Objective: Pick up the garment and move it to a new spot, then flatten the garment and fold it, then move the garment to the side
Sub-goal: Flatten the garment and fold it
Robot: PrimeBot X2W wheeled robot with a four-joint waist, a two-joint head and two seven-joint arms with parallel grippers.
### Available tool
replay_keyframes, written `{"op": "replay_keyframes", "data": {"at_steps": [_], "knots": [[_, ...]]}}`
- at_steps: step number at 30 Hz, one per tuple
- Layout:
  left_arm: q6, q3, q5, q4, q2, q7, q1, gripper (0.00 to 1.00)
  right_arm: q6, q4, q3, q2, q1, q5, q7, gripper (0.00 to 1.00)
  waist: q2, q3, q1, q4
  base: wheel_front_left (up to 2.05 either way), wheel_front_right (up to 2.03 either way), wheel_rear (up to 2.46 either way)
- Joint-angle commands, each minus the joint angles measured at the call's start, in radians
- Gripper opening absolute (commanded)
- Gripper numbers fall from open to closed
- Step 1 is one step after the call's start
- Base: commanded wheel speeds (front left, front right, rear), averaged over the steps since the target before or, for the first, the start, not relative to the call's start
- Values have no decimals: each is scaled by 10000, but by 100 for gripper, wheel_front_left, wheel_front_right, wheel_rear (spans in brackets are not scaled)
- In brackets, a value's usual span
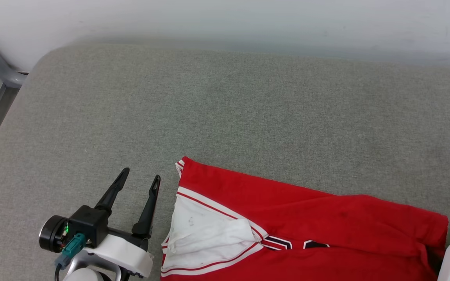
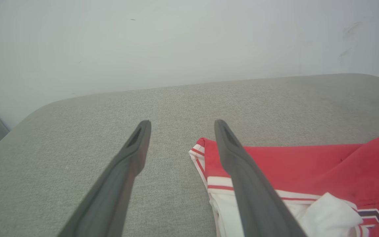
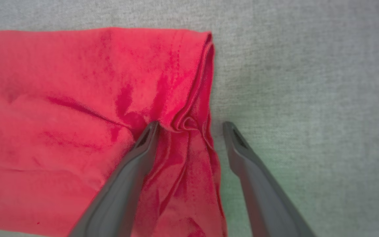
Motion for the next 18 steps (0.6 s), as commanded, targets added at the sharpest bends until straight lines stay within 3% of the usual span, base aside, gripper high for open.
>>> {"op": "replay_keyframes", "data": {"at_steps": [1,5,6,7,9,18], "knots": [[-149,138,147,63,-134,-65,114,100,42,368,503,436,77,227,138,100,0,24,0,6,0,0,0],[-345,336,316,177,-307,-65,143,100,65,464,769,552,122,293,95,100,0,15,0,-13,0,0,0],[-404,392,364,215,-373,-65,159,100,76,500,849,574,136,314,83,87,0,6,0,-21,0,0,0],[-470,440,421,257,-428,-64,172,100,76,525,920,596,136,357,75,48,0,-7,0,-31,0,0,0],[-585,550,520,301,-518,-58,200,100,77,557,1003,607,104,419,-4,0,0,-52,0,-58,0,0,0],[-921,1023,853,472,-868,-57,538,100,7,566,136,-121,-257,-291,-1064,0,0,-506,0,-208,0,0,0]]}}
